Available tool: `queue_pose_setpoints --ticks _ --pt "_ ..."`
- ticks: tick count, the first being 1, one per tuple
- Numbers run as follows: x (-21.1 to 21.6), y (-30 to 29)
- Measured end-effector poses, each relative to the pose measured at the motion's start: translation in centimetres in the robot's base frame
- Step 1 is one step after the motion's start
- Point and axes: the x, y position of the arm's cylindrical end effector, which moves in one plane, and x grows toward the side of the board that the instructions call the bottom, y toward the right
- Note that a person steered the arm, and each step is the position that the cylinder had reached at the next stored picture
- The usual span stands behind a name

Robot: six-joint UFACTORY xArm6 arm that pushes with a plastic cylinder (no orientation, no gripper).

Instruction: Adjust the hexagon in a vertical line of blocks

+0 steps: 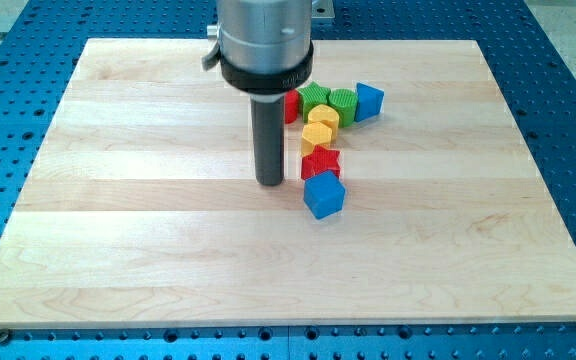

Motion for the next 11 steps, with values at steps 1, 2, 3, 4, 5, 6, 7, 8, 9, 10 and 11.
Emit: queue_pose_setpoints --ticks 1,2,3,4,5,6,7,8,9,10,11 --pt "-0.4 0.4" --pt "-2.0 0.8" --pt "-2.7 1.6" --pt "-2.7 1.9" --pt "-2.7 1.9" --pt "-2.7 2.4" --pt "-2.7 2.5" --pt "-2.7 2.6" --pt "-2.7 2.7" --pt "-2.7 2.7" --pt "-2.7 1.0"
